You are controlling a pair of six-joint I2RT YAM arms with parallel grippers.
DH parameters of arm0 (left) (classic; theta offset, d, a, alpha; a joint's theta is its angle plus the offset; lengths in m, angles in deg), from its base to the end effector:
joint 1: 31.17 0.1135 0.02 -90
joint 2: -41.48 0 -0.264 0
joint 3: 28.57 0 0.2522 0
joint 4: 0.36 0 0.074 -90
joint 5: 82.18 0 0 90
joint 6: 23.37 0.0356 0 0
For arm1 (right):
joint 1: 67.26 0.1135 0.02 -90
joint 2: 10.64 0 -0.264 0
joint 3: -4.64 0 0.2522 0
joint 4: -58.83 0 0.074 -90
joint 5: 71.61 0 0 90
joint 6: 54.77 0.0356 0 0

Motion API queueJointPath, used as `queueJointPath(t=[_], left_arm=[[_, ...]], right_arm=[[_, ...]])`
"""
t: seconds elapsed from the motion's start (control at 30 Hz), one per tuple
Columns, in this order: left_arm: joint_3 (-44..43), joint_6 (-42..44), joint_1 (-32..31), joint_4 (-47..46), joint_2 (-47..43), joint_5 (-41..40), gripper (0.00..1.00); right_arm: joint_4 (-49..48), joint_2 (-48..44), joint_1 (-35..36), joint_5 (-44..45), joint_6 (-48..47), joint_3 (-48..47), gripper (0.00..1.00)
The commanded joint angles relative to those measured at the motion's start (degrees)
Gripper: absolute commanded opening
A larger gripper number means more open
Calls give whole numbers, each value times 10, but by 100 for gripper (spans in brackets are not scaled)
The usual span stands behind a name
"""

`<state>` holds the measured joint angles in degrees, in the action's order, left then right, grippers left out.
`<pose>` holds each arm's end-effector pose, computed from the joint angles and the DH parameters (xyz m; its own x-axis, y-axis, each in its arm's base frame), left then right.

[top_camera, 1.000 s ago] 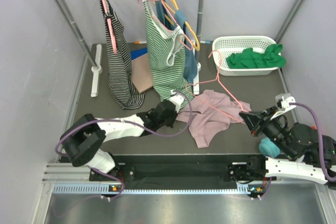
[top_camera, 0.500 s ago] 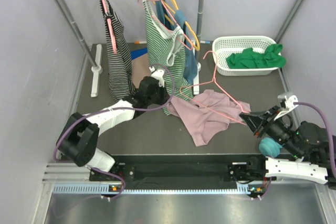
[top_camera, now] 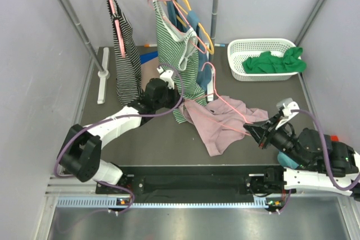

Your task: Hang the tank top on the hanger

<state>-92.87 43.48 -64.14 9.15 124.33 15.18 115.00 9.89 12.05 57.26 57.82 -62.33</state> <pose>0.2682 -0.1794 0.2438 -0.6123 -0.0675 -0.7877 0.4283 0.8091 -0.4023 0.0306 0.0419 0.3717 -0.2788 0.1356 -0.9507 -0.5884 0.7583 0.2807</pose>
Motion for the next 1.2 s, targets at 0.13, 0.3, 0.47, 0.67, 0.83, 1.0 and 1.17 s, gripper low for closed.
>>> queueJointPath(t=[0.13, 0.3, 0.47, 0.67, 0.83, 1.0, 1.17], left_arm=[[-18, -21, 5, -27, -52, 20, 0], [-18, -34, 5, -19, -69, 56, 0], [-17, -65, 5, -15, -94, 92, 0], [-18, -76, 4, 24, -124, 96, 0], [-5, -91, 5, -1, -148, 128, 0], [-9, -74, 4, -3, -159, 129, 16], [-11, -41, 5, 26, -178, 92, 56]], right_arm=[[-51, 21, 8, -11, 9, 28, 0], [-85, 30, 7, 2, 4, 58, 0], [-157, 45, 7, 16, -14, 103, 0], [-213, 27, 7, 20, -25, 130, 0], [-267, -13, 8, 18, -33, 182, 0], [-308, -24, 7, 12, -30, 211, 0], [-339, -50, 7, 6, -27, 239, 0]])
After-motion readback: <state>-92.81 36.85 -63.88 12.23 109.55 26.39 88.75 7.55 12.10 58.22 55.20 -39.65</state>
